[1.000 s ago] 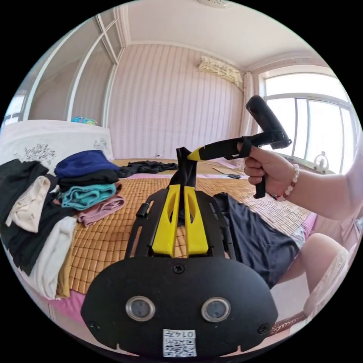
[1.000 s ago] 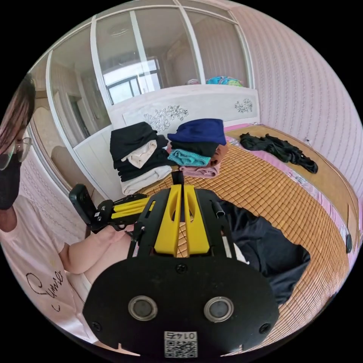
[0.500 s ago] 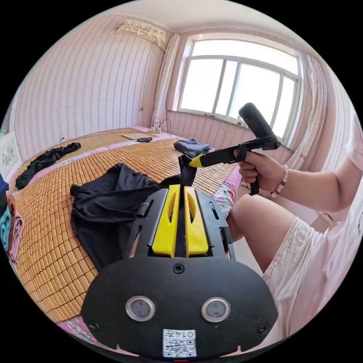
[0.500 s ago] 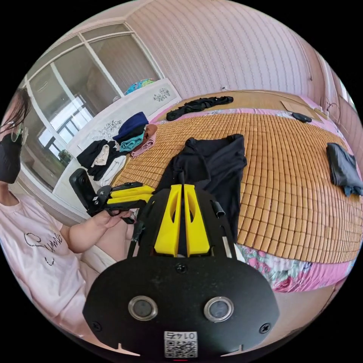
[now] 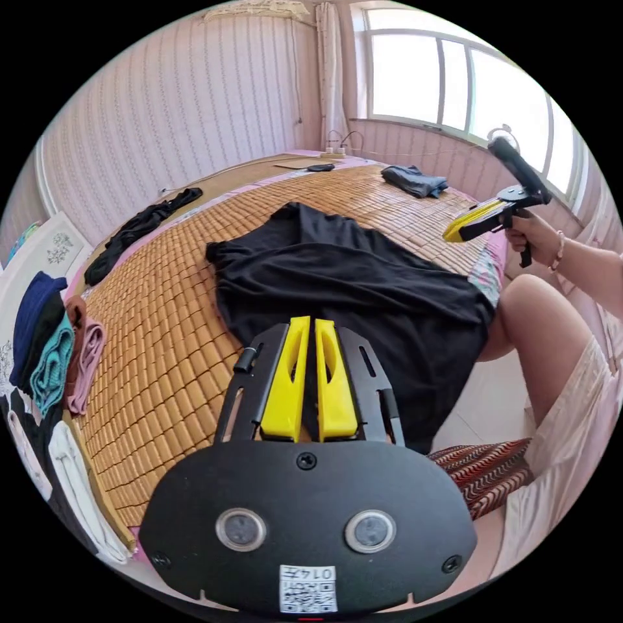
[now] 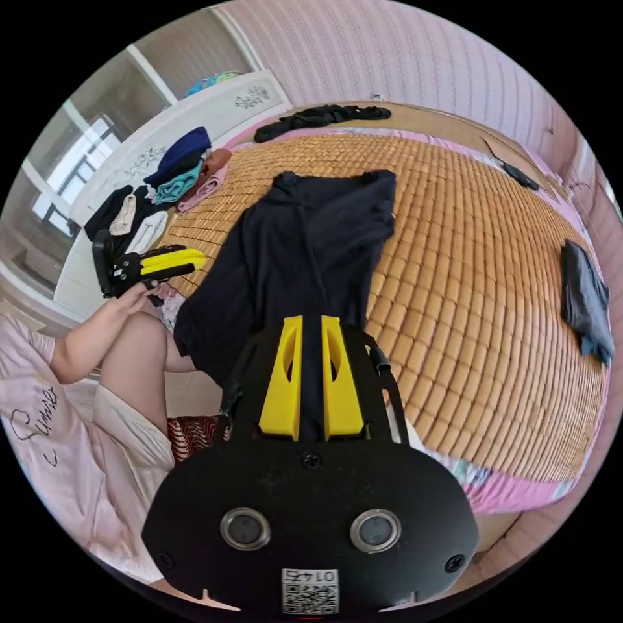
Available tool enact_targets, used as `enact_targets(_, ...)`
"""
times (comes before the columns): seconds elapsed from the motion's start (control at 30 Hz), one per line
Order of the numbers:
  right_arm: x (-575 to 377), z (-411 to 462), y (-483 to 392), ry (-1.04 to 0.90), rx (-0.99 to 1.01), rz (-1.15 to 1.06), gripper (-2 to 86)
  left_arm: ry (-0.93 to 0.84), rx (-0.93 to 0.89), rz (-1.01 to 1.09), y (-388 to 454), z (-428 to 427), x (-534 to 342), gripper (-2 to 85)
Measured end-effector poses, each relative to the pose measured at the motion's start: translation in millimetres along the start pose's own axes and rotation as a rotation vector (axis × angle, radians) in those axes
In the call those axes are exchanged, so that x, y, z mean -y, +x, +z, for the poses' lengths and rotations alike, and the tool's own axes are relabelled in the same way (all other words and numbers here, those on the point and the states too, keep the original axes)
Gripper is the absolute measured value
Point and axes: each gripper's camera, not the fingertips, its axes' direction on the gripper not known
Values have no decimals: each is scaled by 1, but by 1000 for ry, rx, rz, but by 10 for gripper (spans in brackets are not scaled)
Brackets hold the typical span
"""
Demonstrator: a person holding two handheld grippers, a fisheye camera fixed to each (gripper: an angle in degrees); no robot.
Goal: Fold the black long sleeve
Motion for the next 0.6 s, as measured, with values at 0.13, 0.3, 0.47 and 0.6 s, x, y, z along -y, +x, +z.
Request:
enact_targets(0.13,119,29,-20,28,92,-195,80,-58,99,-37,-50,26,34,9)
enact_targets(0.3,251,97,-30,-67,4,-254,127,-148,54,-37,-85,73,84,66)
enact_targets(0.47,301,128,-16,-210,37,-223,34,-171,-2,1,-102,98,104,31)
enact_targets(0.6,337,94,5,-112,123,-174,2,-181,-39,0,-119,93,109,1)
